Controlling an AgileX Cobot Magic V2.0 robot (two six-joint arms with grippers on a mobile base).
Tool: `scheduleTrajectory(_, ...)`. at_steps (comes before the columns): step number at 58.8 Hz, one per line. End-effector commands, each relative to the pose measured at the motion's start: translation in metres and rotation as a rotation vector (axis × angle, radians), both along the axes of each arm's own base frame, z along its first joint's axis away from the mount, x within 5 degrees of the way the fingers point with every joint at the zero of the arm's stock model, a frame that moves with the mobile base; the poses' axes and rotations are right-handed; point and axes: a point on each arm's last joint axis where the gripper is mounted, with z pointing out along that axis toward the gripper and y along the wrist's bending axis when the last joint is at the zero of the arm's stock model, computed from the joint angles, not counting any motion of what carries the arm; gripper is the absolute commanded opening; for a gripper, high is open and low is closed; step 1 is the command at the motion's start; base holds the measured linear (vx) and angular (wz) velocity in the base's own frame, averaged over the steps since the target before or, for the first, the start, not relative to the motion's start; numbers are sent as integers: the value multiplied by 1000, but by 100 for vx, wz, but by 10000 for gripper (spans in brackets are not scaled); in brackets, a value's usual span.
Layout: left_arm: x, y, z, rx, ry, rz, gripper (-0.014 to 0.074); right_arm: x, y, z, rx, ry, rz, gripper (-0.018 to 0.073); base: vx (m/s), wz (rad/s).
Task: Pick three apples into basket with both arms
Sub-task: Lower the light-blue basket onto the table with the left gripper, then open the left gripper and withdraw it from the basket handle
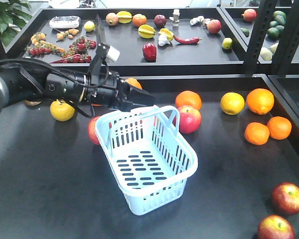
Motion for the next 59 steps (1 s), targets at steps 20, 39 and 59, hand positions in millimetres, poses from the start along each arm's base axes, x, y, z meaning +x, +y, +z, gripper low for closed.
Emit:
scheduleTrajectory(20,-75,8,128,-101,-209,-144,11,0,1,3,-23,-72,5,-5,0,0)
scheduleTrajectory(39,-136,16,158,-155,-62,-346,-8,0,1,3,-23,-72,5,-5,0,0)
scheduleTrajectory(59,-206,34,130,-136,-52,-316,-8,0,1,3,-23,-72,5,-5,0,0)
